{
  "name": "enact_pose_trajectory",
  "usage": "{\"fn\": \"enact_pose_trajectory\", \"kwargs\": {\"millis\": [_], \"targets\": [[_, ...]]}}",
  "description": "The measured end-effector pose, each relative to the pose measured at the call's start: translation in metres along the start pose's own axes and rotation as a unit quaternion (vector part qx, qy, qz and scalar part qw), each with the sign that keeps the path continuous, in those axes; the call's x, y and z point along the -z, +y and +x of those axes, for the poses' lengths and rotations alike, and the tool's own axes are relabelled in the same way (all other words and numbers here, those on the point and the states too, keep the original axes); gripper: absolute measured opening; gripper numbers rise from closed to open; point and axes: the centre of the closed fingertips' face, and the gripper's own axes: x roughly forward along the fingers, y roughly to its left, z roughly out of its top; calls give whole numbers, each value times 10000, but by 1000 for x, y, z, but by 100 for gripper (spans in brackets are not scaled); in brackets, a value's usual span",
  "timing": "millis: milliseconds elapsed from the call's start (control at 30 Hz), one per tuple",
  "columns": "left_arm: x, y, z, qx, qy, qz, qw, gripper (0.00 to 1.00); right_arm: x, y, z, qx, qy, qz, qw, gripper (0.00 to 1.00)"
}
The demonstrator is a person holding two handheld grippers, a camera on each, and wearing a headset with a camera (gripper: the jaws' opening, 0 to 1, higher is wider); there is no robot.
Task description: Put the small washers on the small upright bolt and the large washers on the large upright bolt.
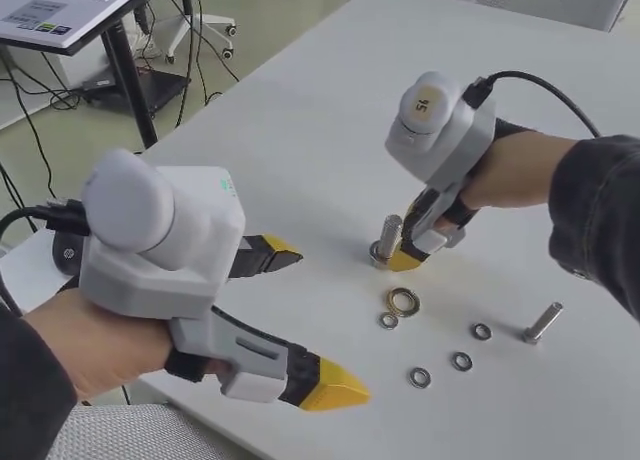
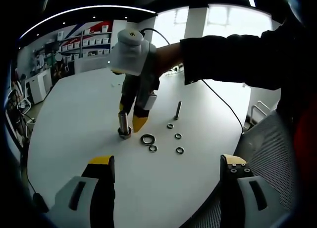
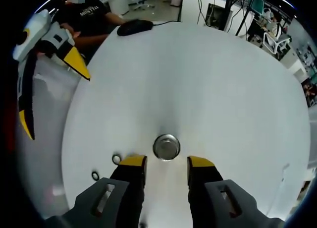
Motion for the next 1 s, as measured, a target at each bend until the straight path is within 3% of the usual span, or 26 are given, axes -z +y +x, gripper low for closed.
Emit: {"fn": "enact_pose_trajectory", "kwargs": {"millis": [600, 1000], "targets": [[1, -1, 2, 35, 8, 35, 10000, 87, 17, 9, -17, 125, -14, 111, 9999, 36], [1, -2, 2, 51, 7, 82, 10000, 87, 26, 23, -20, 156, -1, 152, 9998, 36]]}}
